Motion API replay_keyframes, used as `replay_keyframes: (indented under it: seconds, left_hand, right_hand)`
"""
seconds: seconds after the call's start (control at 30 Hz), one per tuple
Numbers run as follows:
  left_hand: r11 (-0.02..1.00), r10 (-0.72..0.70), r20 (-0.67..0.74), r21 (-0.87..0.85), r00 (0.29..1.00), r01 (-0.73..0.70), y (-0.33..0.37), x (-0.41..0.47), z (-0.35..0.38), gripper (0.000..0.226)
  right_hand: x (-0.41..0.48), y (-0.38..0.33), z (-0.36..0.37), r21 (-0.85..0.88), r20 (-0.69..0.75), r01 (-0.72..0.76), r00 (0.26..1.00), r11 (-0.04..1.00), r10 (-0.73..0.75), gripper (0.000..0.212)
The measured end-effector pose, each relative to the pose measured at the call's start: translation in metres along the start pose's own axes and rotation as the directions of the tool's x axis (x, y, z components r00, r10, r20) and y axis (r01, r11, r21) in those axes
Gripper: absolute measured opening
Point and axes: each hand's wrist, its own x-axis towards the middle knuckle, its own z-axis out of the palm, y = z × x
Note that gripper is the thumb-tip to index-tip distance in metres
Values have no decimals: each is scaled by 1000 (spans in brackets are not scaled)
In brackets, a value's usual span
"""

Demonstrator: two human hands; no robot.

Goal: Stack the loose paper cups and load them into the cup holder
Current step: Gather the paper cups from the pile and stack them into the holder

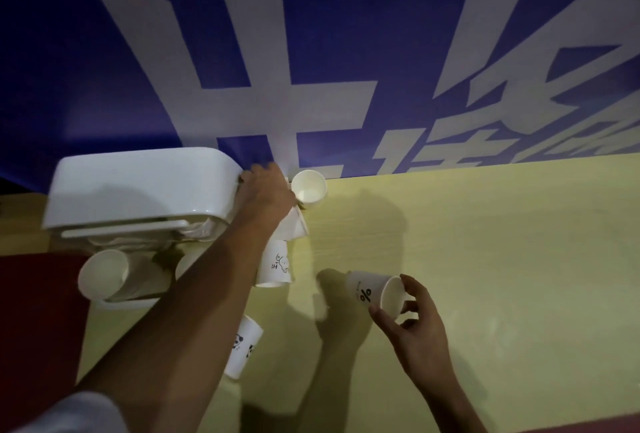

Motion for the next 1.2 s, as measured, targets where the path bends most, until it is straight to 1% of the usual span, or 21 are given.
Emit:
replay_keyframes:
  seconds: [0.07,0.17,0.2,0.33,0.43,0.6,0.63,0.7,0.87,0.97,1.03,1.07,1.13,1.2]
  left_hand:
    - [999,-7,-5,40,1000,7,1,2,4,54]
    - [987,26,-39,162,999,-20,-1,-1,11,46]
    - [985,33,-37,171,999,-26,-1,-4,12,45]
    - [989,55,-25,138,998,-51,-5,-14,20,48]
    - [993,68,-81,102,994,-60,-9,-22,27,51]
    - [990,115,-247,-54,962,-132,-16,-39,38,37]
    - [985,118,-253,-96,960,-146,-17,-41,39,34]
    - [965,107,-218,-211,970,-154,-17,-46,39,34]
    - [895,16,-203,-434,979,-104,-17,-56,42,34]
    - [830,-23,-220,-548,975,-104,-19,-62,44,23]
    - [779,-18,-251,-611,968,-144,-22,-68,40,16]
    - [758,-2,-275,-628,961,-178,-26,-73,36,20]
    - [718,28,-316,-653,948,-239,-33,-88,26,35]
    - [677,25,-303,-697,953,-239,-43,-109,14,51]
  right_hand:
    - [13,-1,-5,-18,25,9,1000,1000,-8,71]
    - [31,-3,-8,-43,54,22,998,999,-20,71]
    - [35,-3,-9,-49,62,24,998,999,-21,71]
    - [50,-4,-10,-49,102,29,995,998,-24,72]
    - [53,-4,-6,-35,115,30,993,999,-26,72]
    - [50,-1,-2,-2,118,26,993,1000,-26,65]
    - [49,-1,-2,0,117,23,993,1000,-23,64]
    - [47,0,-1,-1,114,19,993,1000,-19,66]
    - [43,-3,-1,-6,90,32,995,999,-31,68]
    - [38,-5,0,-11,62,33,998,999,-33,70]
    - [33,-8,1,-17,46,30,999,999,-29,72]
    - [29,-12,3,-17,37,35,999,999,-35,73]
    - [21,-21,8,-8,15,64,998,998,-63,73]
    - [11,-35,14,6,-1,99,995,995,-99,73]
